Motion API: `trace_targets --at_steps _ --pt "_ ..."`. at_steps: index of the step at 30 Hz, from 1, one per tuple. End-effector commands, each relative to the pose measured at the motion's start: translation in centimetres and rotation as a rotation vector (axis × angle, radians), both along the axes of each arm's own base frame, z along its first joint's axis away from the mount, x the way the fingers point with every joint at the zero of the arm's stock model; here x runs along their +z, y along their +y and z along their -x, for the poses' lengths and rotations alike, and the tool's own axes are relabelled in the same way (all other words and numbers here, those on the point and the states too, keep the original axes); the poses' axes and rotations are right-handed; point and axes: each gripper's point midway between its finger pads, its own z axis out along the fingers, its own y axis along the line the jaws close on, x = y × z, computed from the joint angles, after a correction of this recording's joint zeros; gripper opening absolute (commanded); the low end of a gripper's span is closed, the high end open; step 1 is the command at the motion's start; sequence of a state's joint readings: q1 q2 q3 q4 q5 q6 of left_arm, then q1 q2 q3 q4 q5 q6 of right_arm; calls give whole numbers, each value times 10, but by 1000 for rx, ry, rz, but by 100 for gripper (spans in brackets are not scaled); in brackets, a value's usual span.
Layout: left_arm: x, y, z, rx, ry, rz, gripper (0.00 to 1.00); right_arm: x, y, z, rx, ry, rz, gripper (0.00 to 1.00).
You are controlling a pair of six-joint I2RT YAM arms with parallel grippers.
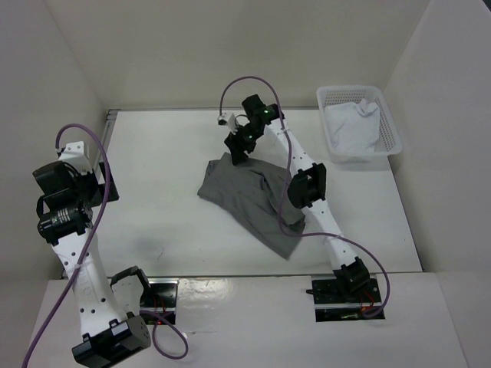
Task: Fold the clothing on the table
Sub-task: Flatten the skirt out
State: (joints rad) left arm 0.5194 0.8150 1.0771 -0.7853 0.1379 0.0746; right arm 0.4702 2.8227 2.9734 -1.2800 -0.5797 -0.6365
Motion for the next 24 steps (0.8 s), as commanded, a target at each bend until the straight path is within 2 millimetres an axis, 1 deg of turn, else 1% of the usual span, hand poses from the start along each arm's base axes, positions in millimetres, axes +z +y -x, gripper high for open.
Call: trace_targets --at_steps 1,3,4,5,7,8,9,10,11,12,14,15,16,17,18,19,20,21,22,23,24 --pt "3 -1 -2 -8 -21 4 100 5 17 12 29 7 -17 71" --pt "3 -1 -2 -8 -21 4 100 7 17 12 29 -1 -21 69" --pt "3 -1 -2 -8 -21 4 100 10 21 12 34 -14 -18 69" --pt "3 -1 -2 -8 -21 4 100 3 20 12 30 -9 -6 69" --pt "3 -1 -2 -8 -21 4 100 6 20 11 23 -11 -10 65" --pt "3 -2 -3 -16 -24 9 100 1 20 12 23 -3 -6 63" --pt "3 -2 -3 -16 -24 9 100 4 25 14 32 -11 -10 56" --pt "3 -2 -3 -16 -24 9 100 4 25 14 32 -11 -10 51" --pt "3 -2 -3 -16 -24 9 100 -1 25 14 32 -3 -6 47" --pt "3 -2 -3 -16 -24 9 100 -2 23 13 27 -8 2 38" --pt "3 -2 -3 -16 -24 9 100 1 28 16 29 -11 -3 25" --pt "3 -2 -3 -16 -24 9 100 1 27 14 25 -16 5 18" --pt "3 -2 -3 -16 -24 9 100 1 27 15 15 -8 4 4" --pt "3 -2 -3 -16 -24 9 100 -1 25 13 7 -16 18 0" --pt "3 -2 -3 -16 -24 9 100 13 26 12 -4 -31 3 0" --pt "3 -2 -3 -16 -24 9 100 20 24 10 -11 -51 7 0" --pt "3 -2 -3 -16 -24 9 100 47 24 9 -34 -82 -13 0" --pt "3 -2 -3 -16 -24 9 100 62 28 14 -24 -101 -26 0" --pt "0 -3 -3 -16 -16 13 100 81 27 15 -38 -122 -36 0" --pt "2 -3 -2 -16 -24 9 100 123 32 27 -19 -178 -73 0" --pt "2 -3 -2 -16 -24 9 100 146 33 31 -30 -217 -86 0"
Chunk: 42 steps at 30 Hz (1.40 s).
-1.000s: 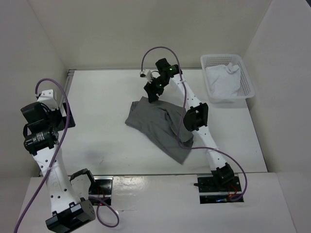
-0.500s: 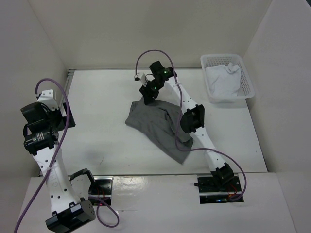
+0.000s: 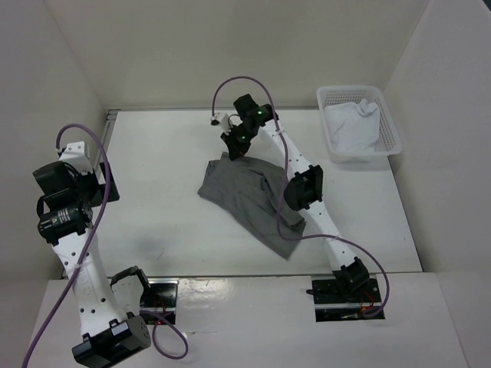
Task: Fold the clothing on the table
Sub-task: Flatten the skirt out
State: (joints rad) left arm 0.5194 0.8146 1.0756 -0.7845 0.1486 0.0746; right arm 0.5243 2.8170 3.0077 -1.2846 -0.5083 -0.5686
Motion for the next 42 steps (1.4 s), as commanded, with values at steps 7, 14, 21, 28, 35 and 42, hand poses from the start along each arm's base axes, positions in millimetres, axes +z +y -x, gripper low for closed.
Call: trace_targets --at_steps 7,14,21,28,35,42 --pt "8 -3 3 -12 -44 -19 100 297 25 93 7 -497 -246 0" --pt "18 -14 6 -63 -89 -36 100 334 10 121 -28 -562 -270 0" --pt "21 -14 7 -63 -98 -42 100 332 1 102 -155 -615 -217 0" --pt "24 -15 11 -49 -113 -48 100 307 75 153 -19 -592 -216 0" --pt "26 -12 13 -26 -119 -55 100 309 143 253 261 -477 -360 0" --pt "26 -11 11 -26 -117 -55 100 355 133 320 439 -419 -511 0"
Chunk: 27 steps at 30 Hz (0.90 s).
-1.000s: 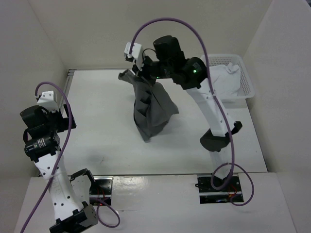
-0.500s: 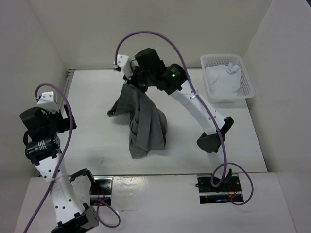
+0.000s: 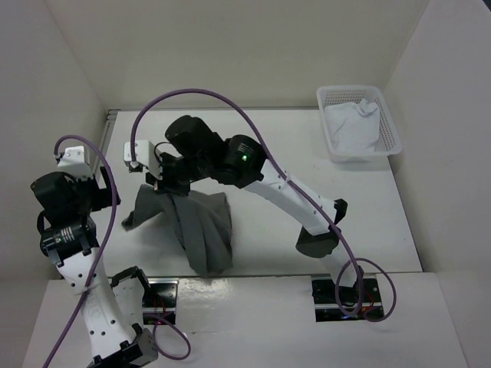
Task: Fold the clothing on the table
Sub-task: Flatten the skirt out
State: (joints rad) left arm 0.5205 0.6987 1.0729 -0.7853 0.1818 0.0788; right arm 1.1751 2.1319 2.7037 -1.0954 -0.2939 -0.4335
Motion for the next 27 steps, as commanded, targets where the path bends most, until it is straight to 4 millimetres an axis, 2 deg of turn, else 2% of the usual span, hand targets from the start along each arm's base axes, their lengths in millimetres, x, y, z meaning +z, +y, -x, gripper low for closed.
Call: trace_targets --at_steps 1,3,4,5,7,9,10,11,13,14,16,17,18,20,23,24,27 --pt "2 3 -3 4 -13 -10 100 68 -27 28 87 -9 -151 0" --pt "0 4 -4 4 -5 -5 100 91 -40 33 96 -47 -196 0" --pt "0 4 -4 4 -5 -5 100 89 -41 34 96 -43 -187 0" --pt "0 6 -3 13 -5 -5 100 98 -47 31 71 -63 -203 0" --pt "-3 7 -5 13 5 0 100 104 -56 3 -49 -124 -201 0" --pt "-3 9 -4 22 4 1 100 108 -67 -34 -167 -150 -213 0" --pt "-3 9 -4 22 4 1 100 111 -85 -73 -268 -142 -225 0" --pt "-2 7 -5 13 2 5 100 97 -113 -144 -447 -113 -217 0" --pt "-2 6 -5 -1 2 1 100 77 -134 -189 -571 -86 -180 0" --pt "-2 6 -5 -1 2 1 100 54 -151 -221 -658 -50 -140 0" --pt "-2 4 -6 -9 0 5 100 31 -166 -247 -718 -4 -107 0" --pt "-2 2 -7 -25 -2 2 100 5 -181 -270 -779 44 -69 0" --pt "-2 2 -7 -26 -2 2 100 -7 -185 -277 -788 64 -49 0" --pt "-7 1 -9 -35 11 16 100 -50 -197 -297 -847 120 29 0" --pt "-10 -5 -11 -75 19 35 100 -94 -199 -309 -863 173 104 0" --pt "-12 -6 -13 -101 27 26 100 -117 -203 -317 -875 200 140 0" --pt "-19 -27 -20 -244 47 66 100 -142 -202 -318 -876 236 191 0"
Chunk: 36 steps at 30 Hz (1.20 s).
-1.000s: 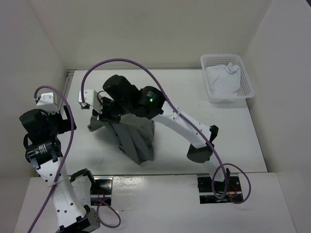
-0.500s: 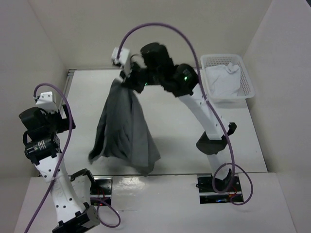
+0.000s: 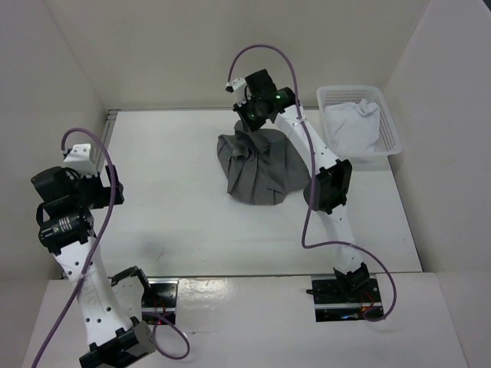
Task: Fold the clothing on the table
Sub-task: Flatten the skirt out
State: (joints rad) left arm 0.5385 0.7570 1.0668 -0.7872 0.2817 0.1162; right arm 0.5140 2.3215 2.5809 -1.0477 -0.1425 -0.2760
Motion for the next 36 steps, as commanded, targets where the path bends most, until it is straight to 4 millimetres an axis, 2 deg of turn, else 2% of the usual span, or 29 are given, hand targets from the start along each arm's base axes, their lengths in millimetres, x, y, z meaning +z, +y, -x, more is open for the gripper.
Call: trace_targets --at_steps 1,3,4,5,7,8,9,10,12,13,14,15,16,17,18,20,21,23,26,27,29,30,32,33,35,36 --pt "-4 -31 -13 -233 -2 12 100 -11 9 0 4 25 -18 0" --pt "-11 -49 -22 -347 14 59 100 -14 13 4 27 46 -34 0" --pt "-23 -60 -31 -411 43 82 100 -15 13 7 40 51 -32 0" --pt "-29 -66 -36 -445 56 99 100 -18 14 9 46 63 -32 0" --pt "-38 -74 -47 -497 83 96 100 -12 10 15 46 63 -32 0" --pt "-49 -87 -55 -547 122 103 100 -9 13 22 70 81 -51 0" --pt "-50 -85 -63 -540 127 68 100 -10 13 27 101 87 -49 0" --pt "-53 -86 -68 -542 139 51 100 7 26 47 163 74 -65 0" --pt "-41 -86 -83 -508 102 45 100 15 46 81 297 94 -93 0" --pt "-38 -87 -85 -488 92 71 100 30 65 115 410 76 -86 0" --pt "-31 -83 -88 -472 70 69 100 38 79 132 478 56 -95 0" --pt "-33 -80 -89 -470 73 86 100 40 89 158 548 83 -92 0" --pt "-33 -80 -89 -470 73 87 100 47 110 194 670 71 -88 0" --pt "-34 -80 -92 -470 72 86 100 53 116 220 738 89 -83 0" --pt "-34 -79 -92 -478 71 73 100 51 123 240 798 106 -75 0" --pt "-40 -82 -90 -500 83 61 100 68 141 279 906 59 -74 0" --pt "-46 -86 -89 -532 92 52 100 79 144 283 913 25 -81 0" --pt "-56 -90 -86 -560 114 31 100 80 144 270 859 -15 -55 0" --pt "-67 -95 -83 -592 140 -8 100 82 134 235 745 -59 -31 0" --pt "-65 -93 -83 -592 134 -28 100 80 124 212 682 -52 -37 0" --pt "-75 -100 -78 -626 164 -49 100 77 113 185 603 -51 -44 0" --pt "-75 -98 -79 -627 166 -65 100 72 100 166 541 -38 -36 0" --pt "-81 -102 -75 -648 184 -75 100 67 92 144 476 -43 -38 0" --pt "-84 -103 -74 -649 193 -71 100 64 78 127 407 -47 -22 0" --pt "-84 -105 -74 -663 192 -80 100 54 66 111 346 -46 6 0" --pt "-88 -105 -72 -669 199 -84 100 56 62 104 318 -53 0 0"
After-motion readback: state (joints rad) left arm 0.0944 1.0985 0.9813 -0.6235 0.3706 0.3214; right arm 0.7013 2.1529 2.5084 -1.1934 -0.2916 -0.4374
